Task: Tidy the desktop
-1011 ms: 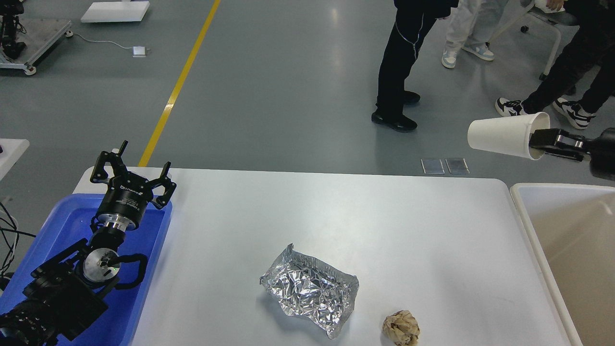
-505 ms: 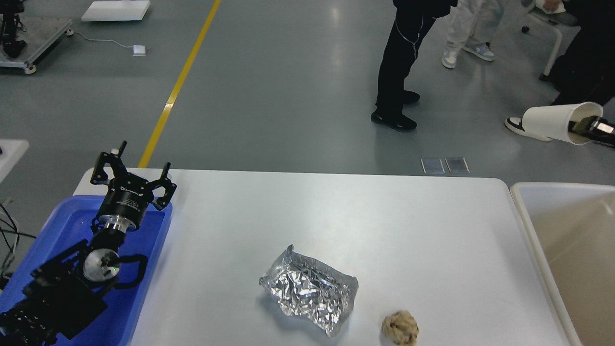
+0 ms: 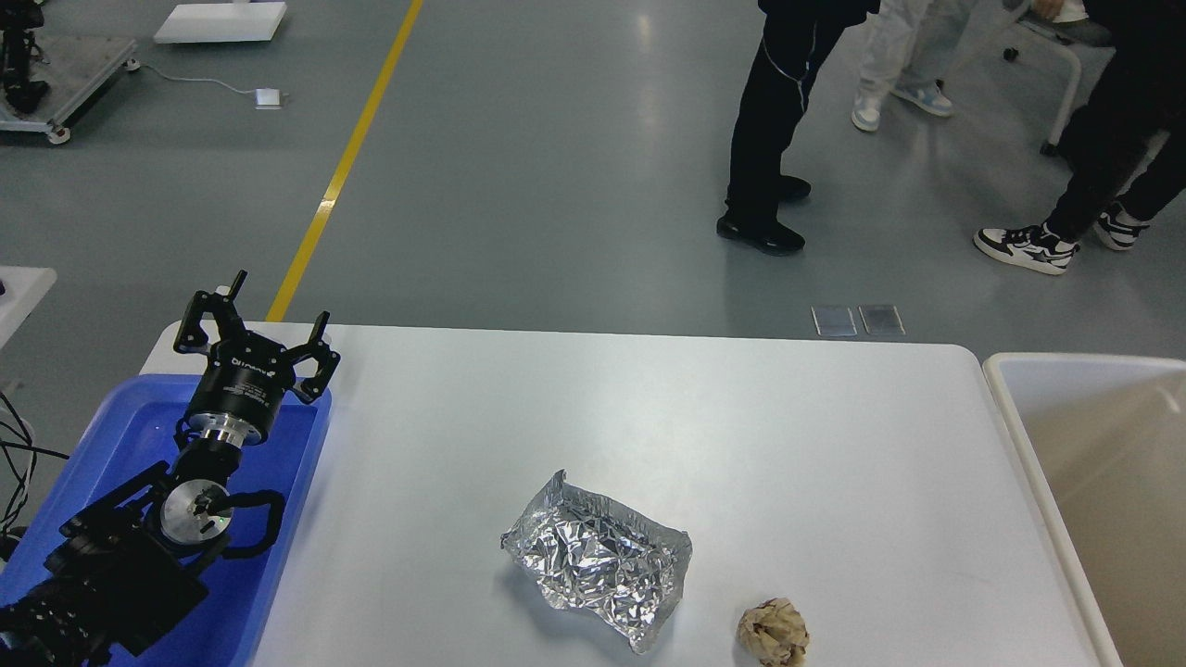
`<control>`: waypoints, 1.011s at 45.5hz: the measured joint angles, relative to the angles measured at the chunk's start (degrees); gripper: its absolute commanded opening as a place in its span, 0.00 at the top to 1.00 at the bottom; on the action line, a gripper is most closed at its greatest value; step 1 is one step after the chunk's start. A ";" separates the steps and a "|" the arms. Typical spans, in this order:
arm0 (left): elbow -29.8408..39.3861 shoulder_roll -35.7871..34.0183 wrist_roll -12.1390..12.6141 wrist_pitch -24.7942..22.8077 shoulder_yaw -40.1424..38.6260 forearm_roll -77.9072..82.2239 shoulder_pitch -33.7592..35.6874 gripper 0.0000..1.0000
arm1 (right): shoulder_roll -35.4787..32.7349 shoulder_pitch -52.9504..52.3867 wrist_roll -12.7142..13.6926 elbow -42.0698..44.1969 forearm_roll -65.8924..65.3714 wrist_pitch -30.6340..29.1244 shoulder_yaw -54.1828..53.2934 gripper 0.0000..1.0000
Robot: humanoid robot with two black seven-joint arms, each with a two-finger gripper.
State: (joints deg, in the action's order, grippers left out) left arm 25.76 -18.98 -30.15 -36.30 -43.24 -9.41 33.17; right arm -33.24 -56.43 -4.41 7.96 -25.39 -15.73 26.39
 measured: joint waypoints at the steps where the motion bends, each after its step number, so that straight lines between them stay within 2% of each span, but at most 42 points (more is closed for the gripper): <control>1: -0.01 0.00 0.01 0.00 0.00 0.00 0.00 0.00 | 0.05 0.42 0.82 0.18 0.10 0.27 -0.18 1.00; 5: -0.01 0.00 0.00 0.00 0.00 0.00 0.00 0.00 | 0.30 2.49 3.90 0.83 0.49 1.56 -1.18 1.00; 9: -0.01 0.00 0.00 0.00 0.00 0.01 0.00 0.00 | 0.56 4.57 5.66 1.24 0.76 2.60 -2.39 1.00; 17: -0.01 0.00 0.00 0.00 0.00 0.01 0.00 0.00 | 2.18 9.62 7.69 1.52 1.07 5.05 -5.30 1.00; 33: -0.01 0.00 0.01 0.00 0.00 0.00 -0.02 0.00 | 10.36 19.86 8.74 1.55 1.54 9.82 -9.38 1.00; 46: -0.01 0.00 0.00 0.00 0.00 -0.02 -0.03 0.00 | 13.48 22.99 8.69 1.29 1.69 10.89 -10.70 0.98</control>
State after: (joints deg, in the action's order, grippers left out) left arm 25.75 -18.98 -30.15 -36.30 -43.24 -9.42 33.14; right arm -19.76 -33.45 4.28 9.25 -23.70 -4.85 15.69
